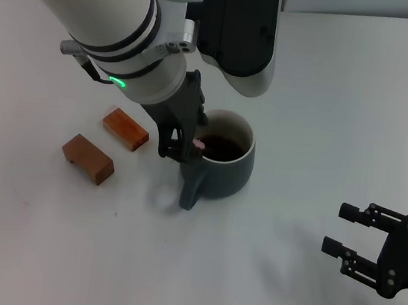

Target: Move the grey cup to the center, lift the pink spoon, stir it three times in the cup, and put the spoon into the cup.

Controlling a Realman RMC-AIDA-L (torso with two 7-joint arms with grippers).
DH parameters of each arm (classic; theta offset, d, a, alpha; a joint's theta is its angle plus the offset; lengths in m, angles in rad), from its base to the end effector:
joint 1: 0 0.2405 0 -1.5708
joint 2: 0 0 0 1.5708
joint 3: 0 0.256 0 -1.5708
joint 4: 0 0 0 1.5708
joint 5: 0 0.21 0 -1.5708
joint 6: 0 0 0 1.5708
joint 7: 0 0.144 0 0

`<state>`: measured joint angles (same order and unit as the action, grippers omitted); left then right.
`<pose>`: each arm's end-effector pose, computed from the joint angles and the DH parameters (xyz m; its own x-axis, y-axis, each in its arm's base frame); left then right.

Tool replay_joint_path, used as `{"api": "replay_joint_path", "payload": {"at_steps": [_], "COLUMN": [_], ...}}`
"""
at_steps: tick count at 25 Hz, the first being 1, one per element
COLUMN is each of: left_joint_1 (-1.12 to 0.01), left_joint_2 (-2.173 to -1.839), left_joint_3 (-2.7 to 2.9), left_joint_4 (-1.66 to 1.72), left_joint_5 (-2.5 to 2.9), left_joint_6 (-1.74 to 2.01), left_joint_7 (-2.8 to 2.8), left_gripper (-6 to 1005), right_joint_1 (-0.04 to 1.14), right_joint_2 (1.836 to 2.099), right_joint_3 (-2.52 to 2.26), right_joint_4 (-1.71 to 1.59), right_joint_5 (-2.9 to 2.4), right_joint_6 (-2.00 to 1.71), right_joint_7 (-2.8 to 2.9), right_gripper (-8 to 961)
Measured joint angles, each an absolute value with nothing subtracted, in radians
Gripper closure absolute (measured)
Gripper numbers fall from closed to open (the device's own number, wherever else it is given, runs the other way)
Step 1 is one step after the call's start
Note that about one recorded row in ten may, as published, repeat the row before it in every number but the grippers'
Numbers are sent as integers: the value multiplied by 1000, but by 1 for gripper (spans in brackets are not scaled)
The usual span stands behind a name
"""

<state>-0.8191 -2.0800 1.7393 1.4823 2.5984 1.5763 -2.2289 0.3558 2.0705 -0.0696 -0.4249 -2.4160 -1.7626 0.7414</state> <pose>-0.0683 0.3399 -0.0462 0.8492 -0.1439 -0.5081 -0.2507 -0.9567 -0.1481 0.3389 0.2242 -0.0069 0.7992 -0.1566 -0.5803 -0.3899 -0.8698 -0.3022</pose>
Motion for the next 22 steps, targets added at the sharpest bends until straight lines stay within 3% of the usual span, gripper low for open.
{"api": "replay_joint_path", "payload": {"at_steps": [6, 12, 13, 18, 22], "left_joint_1": [-763, -604, -528, -430, -335], "left_joint_2": [-2077, -2071, -2070, -2069, -2065], "left_joint_3": [1632, 1334, 1278, 1218, 1096], "left_joint_4": [1584, 1591, 1515, 1332, 912], "left_joint_5": [2421, 1902, 1704, 1446, 1151], "left_joint_6": [1558, 1454, 1414, 1395, 1516], "left_joint_7": [-2194, -2097, -2009, -1844, -1499], "left_gripper": [555, 469, 467, 460, 454], "right_joint_1": [356, 357, 357, 357, 355], "right_joint_2": [2071, 2071, 2071, 2070, 2070], "right_joint_3": [-66, -66, -66, -66, -65], "right_joint_4": [-425, -425, -425, -425, -425], "right_joint_5": [-2416, -2416, -2416, -2408, -2400], "right_joint_6": [-1762, -1760, -1760, -1760, -1759], "right_joint_7": [737, 735, 735, 735, 735], "right_gripper": [350, 350, 350, 351, 351]}}
